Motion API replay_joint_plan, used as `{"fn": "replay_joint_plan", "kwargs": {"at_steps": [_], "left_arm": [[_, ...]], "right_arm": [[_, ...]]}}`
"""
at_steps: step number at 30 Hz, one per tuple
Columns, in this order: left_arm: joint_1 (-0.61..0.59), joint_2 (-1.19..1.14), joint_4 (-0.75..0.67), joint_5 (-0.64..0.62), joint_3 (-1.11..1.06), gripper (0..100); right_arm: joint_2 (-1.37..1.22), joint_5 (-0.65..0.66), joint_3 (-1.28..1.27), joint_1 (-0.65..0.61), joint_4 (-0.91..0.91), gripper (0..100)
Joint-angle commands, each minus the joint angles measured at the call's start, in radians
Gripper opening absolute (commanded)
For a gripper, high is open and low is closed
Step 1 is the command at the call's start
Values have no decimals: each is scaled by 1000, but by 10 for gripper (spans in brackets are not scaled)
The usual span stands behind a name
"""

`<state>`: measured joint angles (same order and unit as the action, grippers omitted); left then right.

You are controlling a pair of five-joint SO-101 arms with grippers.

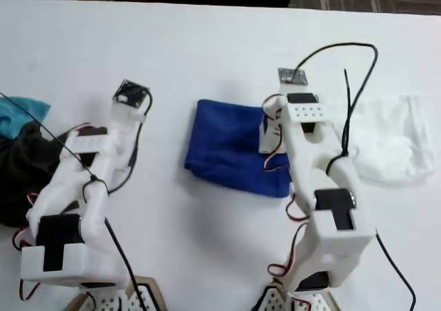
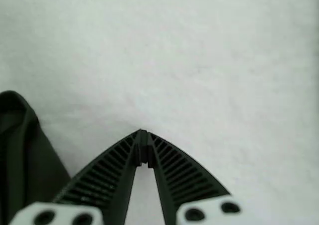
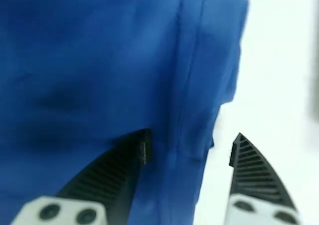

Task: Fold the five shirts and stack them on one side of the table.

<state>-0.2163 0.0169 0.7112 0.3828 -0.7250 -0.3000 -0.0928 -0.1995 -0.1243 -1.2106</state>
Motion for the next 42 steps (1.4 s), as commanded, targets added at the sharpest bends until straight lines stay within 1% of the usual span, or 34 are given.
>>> {"fn": "replay_joint_plan", "kwargs": {"at_steps": [1,5,14,16,17,19,21,22,24,26,29,34,36,42], "left_arm": [[6,6,-17,-8,8,26],[6,6,-17,-8,8,26],[8,6,-17,-8,8,26],[8,6,-17,-8,8,26],[8,6,-17,-8,8,26],[8,6,-17,-8,8,26],[8,6,-17,-8,8,26],[8,6,-17,-8,8,26],[8,6,-17,-8,8,26],[8,6,-17,-8,8,26],[8,6,-17,-8,8,26],[8,6,-17,-8,8,26],[8,6,-17,-8,10,26],[8,6,-17,-8,12,26]], "right_arm": [[-82,-9,95,-1,5,257],[-226,-9,235,-16,-82,257],[-501,3,632,-24,-398,255],[-535,60,689,-48,-443,242],[-545,109,707,-67,-455,217],[-552,187,726,-94,-461,135],[-550,215,730,-107,-460,36],[-552,216,730,-107,-461,9],[-555,216,726,-94,-464,35],[-550,216,726,-67,-464,19],[-519,244,755,-13,-464,20],[-381,471,789,53,-466,20],[-314,529,786,84,-467,20],[-145,644,784,223,-479,20]]}}
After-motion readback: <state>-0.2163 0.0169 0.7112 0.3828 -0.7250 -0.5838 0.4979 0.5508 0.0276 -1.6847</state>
